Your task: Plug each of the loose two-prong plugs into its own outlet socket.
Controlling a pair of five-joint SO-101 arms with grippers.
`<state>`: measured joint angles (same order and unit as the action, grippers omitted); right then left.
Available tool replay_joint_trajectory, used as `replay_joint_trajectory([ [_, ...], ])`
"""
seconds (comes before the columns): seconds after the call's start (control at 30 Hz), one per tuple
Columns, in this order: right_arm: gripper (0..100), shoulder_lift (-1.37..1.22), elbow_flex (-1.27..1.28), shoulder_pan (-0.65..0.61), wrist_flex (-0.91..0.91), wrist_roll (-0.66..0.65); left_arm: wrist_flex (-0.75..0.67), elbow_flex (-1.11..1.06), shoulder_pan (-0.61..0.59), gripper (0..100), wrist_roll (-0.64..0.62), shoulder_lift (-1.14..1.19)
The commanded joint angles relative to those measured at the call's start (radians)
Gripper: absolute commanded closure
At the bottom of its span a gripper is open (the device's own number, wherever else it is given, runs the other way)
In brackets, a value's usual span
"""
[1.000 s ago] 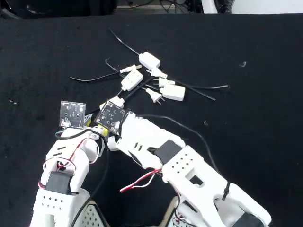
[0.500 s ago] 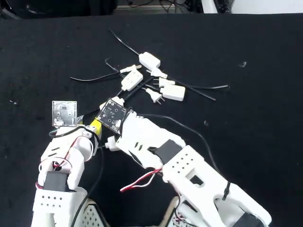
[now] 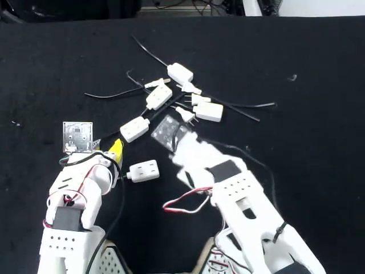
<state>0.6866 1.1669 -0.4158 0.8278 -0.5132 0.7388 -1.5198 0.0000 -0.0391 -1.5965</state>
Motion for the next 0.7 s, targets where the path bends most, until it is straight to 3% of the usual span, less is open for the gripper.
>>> replay_joint_trajectory([
  [0.0,92.7,0.038,-0.005,-0.052,0.107,-0.006,0.002,0.012,-0.010,83,0.005,-0.011],
  [0.13,79.6,0.036,-0.016,-0.115,0.193,-0.026,-0.002,0.010,-0.010,83,0.005,-0.011],
  [0.37,84.1,0.031,-0.124,-0.100,0.285,-0.046,-0.002,0.008,-0.012,83,0.005,-0.011],
  [0.67,84.3,0.038,0.056,-0.035,0.120,-0.218,-0.002,0.008,-0.012,83,0.005,-0.011],
])
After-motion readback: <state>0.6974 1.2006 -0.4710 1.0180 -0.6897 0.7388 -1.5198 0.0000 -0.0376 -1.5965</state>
